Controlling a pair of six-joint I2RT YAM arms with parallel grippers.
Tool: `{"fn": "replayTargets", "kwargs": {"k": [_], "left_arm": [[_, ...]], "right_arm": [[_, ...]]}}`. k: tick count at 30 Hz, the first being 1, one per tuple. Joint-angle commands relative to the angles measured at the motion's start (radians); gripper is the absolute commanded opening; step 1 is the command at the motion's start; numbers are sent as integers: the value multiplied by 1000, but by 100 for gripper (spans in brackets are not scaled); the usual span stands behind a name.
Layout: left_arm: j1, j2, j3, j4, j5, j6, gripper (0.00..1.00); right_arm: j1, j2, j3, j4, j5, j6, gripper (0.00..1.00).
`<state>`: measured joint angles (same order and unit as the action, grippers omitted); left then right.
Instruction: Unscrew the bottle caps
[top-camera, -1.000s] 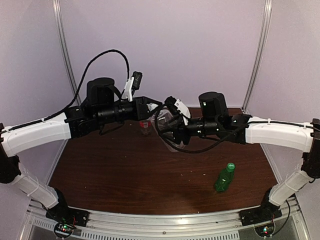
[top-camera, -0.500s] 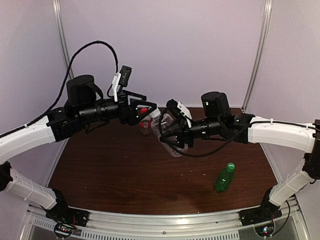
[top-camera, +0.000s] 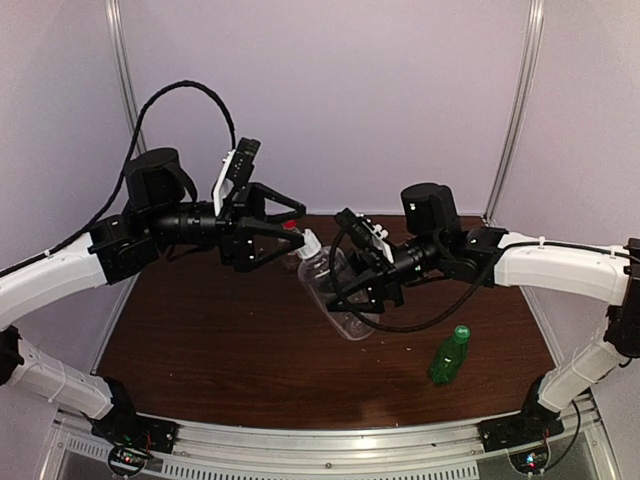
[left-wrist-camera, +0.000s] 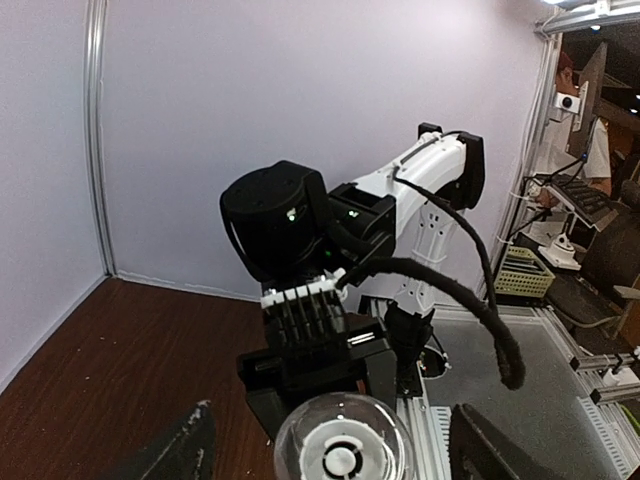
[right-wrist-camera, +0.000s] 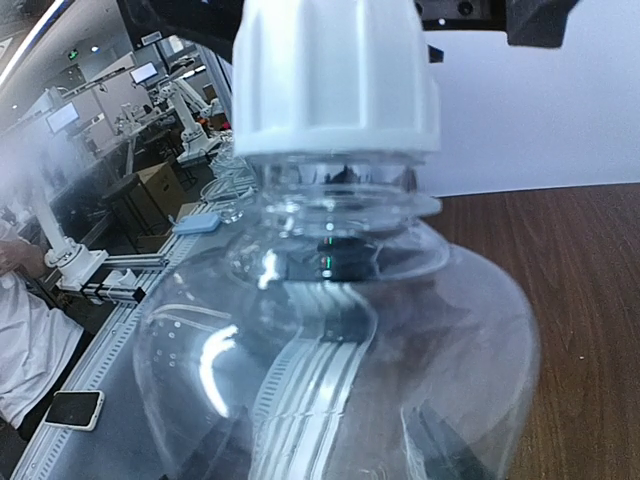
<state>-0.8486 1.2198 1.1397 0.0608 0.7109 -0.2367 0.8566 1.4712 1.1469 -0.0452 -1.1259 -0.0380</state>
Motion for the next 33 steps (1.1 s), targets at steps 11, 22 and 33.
{"fn": "replayTargets", "kwargs": {"k": [11,22,33], "left_arm": [[4,110,12,146,179,-76,43],[3,86,-9,160,42,-150,14],[-16,86,8,-18,-528,-415,14]], "right_arm": [[-5,34,42,82,-38,64,50],[-5,20,57,10,173,13,44],[16,11,50,-10,710,24,44]]}}
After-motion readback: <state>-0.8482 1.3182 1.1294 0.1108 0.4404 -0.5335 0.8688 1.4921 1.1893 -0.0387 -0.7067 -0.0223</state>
